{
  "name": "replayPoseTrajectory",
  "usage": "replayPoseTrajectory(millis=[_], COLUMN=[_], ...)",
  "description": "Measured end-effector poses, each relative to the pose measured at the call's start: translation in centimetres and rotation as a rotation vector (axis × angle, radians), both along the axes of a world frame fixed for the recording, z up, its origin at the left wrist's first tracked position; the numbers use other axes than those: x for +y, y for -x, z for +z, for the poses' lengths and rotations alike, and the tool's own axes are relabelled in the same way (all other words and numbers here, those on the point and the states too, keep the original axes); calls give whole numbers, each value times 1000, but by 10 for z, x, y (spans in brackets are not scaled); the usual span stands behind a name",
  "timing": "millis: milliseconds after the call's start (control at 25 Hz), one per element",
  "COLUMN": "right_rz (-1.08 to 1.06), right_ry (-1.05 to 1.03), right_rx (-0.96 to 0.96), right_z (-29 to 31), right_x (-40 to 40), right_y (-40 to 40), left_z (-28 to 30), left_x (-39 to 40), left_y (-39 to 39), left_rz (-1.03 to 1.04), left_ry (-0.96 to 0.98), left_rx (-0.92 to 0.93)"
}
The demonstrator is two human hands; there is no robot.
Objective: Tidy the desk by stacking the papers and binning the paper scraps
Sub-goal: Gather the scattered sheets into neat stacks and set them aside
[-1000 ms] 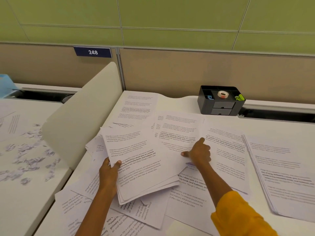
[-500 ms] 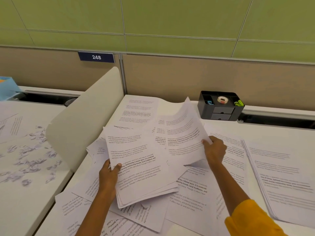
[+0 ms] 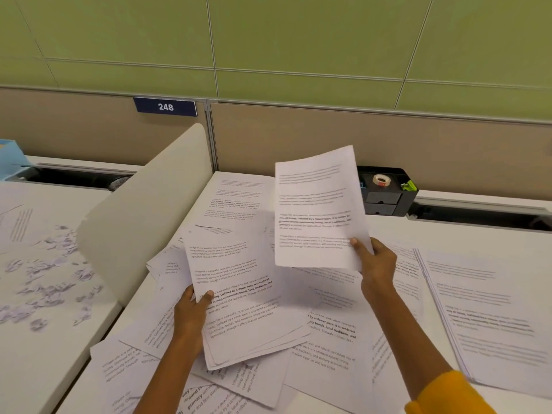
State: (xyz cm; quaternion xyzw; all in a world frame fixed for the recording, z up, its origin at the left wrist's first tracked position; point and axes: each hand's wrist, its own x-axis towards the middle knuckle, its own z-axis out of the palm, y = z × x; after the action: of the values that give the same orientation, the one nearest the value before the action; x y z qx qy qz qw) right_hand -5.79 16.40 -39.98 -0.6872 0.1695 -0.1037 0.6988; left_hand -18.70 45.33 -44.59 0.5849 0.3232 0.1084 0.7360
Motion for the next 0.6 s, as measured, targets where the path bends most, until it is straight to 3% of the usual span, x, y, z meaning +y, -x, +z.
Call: replayPoseTrajectory(millis=[160, 600], right_rz=[157, 472], right_ry=[-49, 155], right_rx=[3, 168], right_z=[-12, -46], right_x=[21, 65], right_y=[20, 72], left_z=[4, 10], left_x=[0, -2], left_y=[4, 13], left_rz=[1, 7], left_ry=[35, 54], left_rx=[-1, 22])
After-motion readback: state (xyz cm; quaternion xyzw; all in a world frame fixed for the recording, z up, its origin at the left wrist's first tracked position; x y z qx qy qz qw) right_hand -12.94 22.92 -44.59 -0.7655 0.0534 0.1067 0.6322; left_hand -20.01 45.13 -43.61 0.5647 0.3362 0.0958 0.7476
